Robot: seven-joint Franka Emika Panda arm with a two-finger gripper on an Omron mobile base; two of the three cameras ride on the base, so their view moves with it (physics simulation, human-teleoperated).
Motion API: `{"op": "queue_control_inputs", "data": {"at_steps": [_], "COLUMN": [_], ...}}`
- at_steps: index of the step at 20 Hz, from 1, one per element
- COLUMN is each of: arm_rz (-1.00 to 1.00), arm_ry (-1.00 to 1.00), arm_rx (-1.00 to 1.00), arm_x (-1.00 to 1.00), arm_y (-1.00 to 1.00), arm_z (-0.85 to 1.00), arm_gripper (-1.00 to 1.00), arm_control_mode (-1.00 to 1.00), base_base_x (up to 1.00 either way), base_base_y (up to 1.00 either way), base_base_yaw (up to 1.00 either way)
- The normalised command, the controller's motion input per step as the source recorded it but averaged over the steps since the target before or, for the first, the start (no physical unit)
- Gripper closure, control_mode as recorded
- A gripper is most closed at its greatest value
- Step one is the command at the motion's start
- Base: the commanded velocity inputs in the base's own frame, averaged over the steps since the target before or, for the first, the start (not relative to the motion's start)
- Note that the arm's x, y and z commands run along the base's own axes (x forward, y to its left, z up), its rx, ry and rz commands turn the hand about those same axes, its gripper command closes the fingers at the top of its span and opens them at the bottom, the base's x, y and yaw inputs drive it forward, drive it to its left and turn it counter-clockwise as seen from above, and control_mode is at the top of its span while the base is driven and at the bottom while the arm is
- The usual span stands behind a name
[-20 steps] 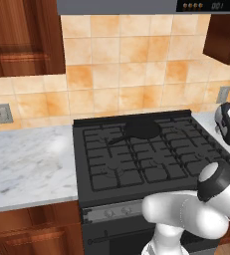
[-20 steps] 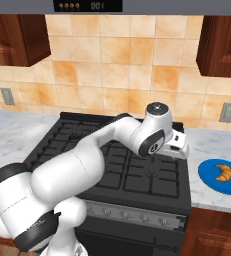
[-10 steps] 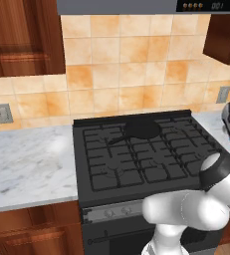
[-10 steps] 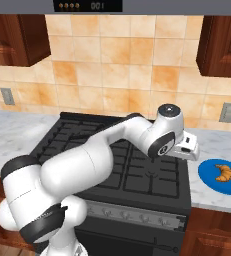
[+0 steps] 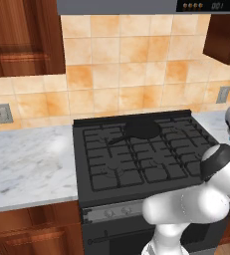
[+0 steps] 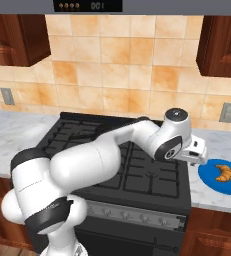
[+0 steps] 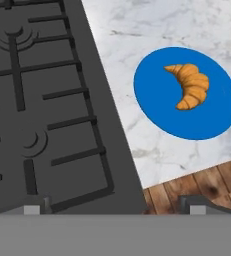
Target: Pick the croissant and place it on the pan. Then turn on the stove to warm the croissant.
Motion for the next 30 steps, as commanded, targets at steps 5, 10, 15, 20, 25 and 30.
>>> {"op": "queue_control_inputs", "data": {"at_steps": [5, 10, 15, 20, 25, 30], "arm_rz": [-0.05, -0.03, -0.02, -0.02, -0.02, -0.02], "arm_ry": [0.0, 0.0, 0.0, 0.0, 0.0, 0.01], "arm_rx": [-0.02, 0.0, 0.0, -0.02, -0.01, -0.02], "arm_x": [0.0, 0.0, 0.0, 0.0, 0.0, 0.0], "arm_y": [-0.28, -0.31, -0.22, -0.14, -0.14, -0.11], "arm_z": [-0.11, 0.0, -0.01, -0.05, -0.08, -0.09], "arm_gripper": [-1.0, -1.0, -1.0, -1.0, -1.0, -1.0], "arm_control_mode": [-1.0, -1.0, -1.0, -1.0, -1.0, -1.0], "base_base_x": [0.0, 0.0, 0.0, 0.0, 0.0, 0.0], "base_base_y": [0.0, 0.0, 0.0, 0.0, 0.0, 0.0], "base_base_yaw": [0.0, 0.0, 0.0, 0.0, 0.0, 0.0]}}
